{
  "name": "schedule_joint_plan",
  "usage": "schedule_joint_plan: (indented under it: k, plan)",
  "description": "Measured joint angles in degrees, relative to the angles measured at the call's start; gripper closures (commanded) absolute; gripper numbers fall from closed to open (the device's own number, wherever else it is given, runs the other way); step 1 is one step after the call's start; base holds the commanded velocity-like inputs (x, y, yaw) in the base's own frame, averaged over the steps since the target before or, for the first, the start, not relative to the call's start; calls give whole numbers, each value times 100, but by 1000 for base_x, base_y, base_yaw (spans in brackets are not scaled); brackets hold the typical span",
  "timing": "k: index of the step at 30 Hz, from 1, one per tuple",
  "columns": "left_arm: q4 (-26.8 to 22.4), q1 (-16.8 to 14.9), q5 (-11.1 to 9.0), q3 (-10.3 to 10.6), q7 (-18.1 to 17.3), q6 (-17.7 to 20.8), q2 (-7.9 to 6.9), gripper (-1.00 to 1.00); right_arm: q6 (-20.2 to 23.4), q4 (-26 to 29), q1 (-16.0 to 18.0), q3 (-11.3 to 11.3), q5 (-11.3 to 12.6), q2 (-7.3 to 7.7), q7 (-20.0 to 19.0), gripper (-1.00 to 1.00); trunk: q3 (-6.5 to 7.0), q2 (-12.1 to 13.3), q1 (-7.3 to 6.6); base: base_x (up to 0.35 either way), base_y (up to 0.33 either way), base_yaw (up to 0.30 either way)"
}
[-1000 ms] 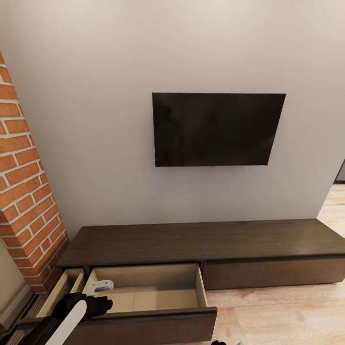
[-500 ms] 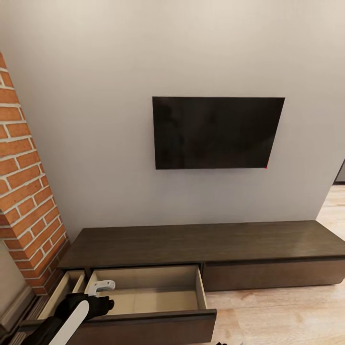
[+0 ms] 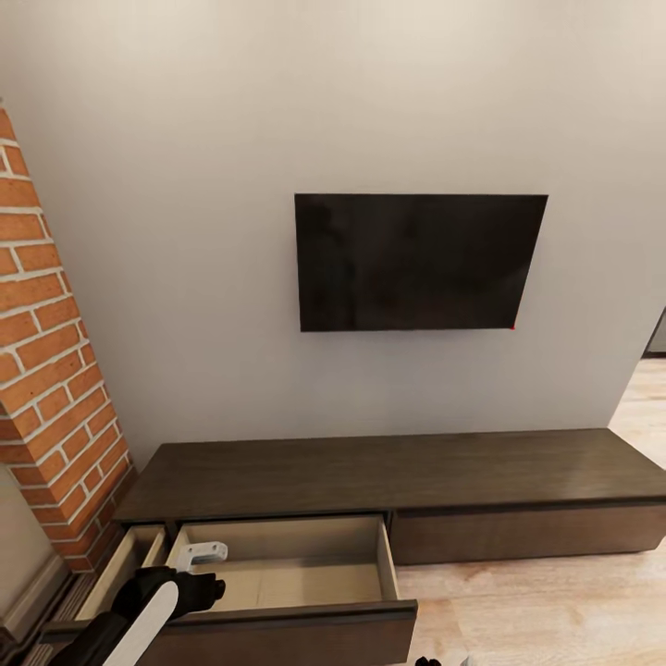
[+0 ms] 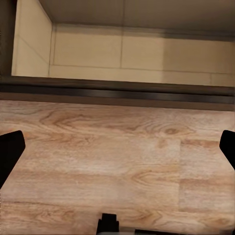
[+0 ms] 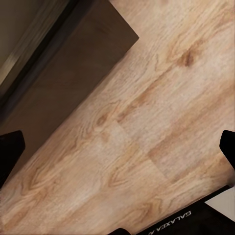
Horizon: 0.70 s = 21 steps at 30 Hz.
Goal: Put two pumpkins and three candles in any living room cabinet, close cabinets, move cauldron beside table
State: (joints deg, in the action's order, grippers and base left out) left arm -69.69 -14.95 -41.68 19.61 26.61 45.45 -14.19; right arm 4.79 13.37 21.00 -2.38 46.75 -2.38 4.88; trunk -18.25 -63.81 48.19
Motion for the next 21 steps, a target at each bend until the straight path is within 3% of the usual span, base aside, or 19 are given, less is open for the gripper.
schedule_joint_plan:
  k: [21]
  plan:
    - [6, 6, 45, 20, -4, 4, 1, -100, -67, 9, 0, 0, 0, 0, -35, -100, 378, 843, -462, 0, 0, 0]
